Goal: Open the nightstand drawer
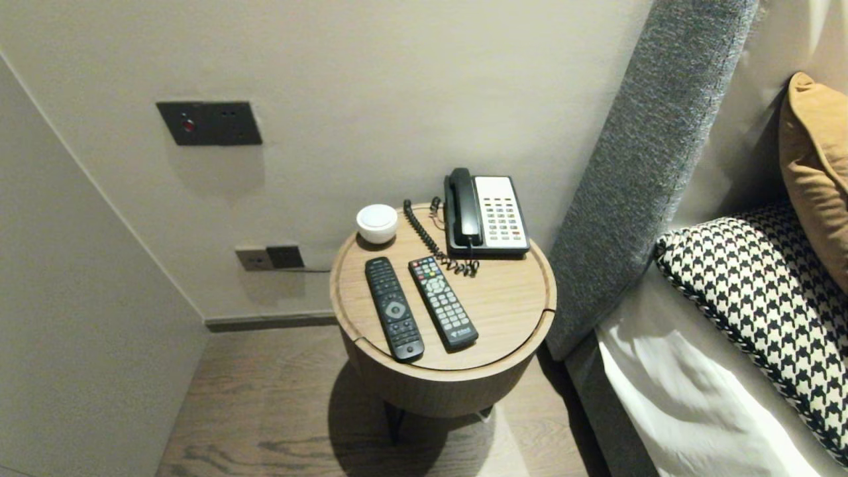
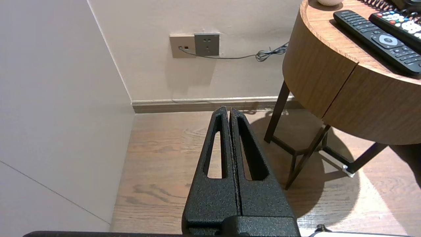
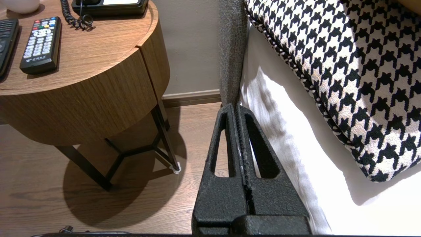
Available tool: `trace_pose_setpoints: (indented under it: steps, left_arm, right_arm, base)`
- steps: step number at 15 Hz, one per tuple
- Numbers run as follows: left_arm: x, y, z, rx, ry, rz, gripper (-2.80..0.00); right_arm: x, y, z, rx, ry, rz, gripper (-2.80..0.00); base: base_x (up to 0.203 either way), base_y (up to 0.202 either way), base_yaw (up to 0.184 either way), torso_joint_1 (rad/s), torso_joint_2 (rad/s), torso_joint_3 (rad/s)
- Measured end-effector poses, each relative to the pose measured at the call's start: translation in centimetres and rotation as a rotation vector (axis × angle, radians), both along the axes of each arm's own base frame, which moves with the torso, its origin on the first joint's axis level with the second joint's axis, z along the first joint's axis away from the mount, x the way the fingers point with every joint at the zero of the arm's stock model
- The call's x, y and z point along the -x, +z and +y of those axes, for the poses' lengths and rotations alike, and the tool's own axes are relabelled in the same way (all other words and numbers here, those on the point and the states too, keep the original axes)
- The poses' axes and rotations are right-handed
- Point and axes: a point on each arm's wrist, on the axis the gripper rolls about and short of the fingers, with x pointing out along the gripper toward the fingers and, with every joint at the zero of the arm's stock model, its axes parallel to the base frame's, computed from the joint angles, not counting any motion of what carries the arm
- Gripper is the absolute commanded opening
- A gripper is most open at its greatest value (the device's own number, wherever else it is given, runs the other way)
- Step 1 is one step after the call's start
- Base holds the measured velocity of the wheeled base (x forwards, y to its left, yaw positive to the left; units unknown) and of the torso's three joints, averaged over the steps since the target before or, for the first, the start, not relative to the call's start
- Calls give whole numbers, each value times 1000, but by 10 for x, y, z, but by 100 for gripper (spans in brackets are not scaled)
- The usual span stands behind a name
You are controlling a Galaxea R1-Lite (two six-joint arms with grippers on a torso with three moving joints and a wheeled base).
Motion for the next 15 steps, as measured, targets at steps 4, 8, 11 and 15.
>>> trace_pose_setpoints:
  steps: [4,8,11,15]
  left_arm:
    - [0,0,0,-4,-1,2,-280]
    - [0,0,0,-9,3,2,-280]
    - [0,0,0,-3,6,-1,-280]
    - [1,0,0,0,7,19,-280]
  right_arm:
    - [0,0,0,2,0,0,-280]
    - [0,0,0,2,0,0,-280]
    - [0,0,0,2,1,0,-280]
    - [0,0,0,2,1,0,-280]
  base:
    - [0,0,0,0,0,0]
    - [0,0,0,0,0,0]
    - [0,0,0,0,0,0]
    - [0,0,0,0,0,0]
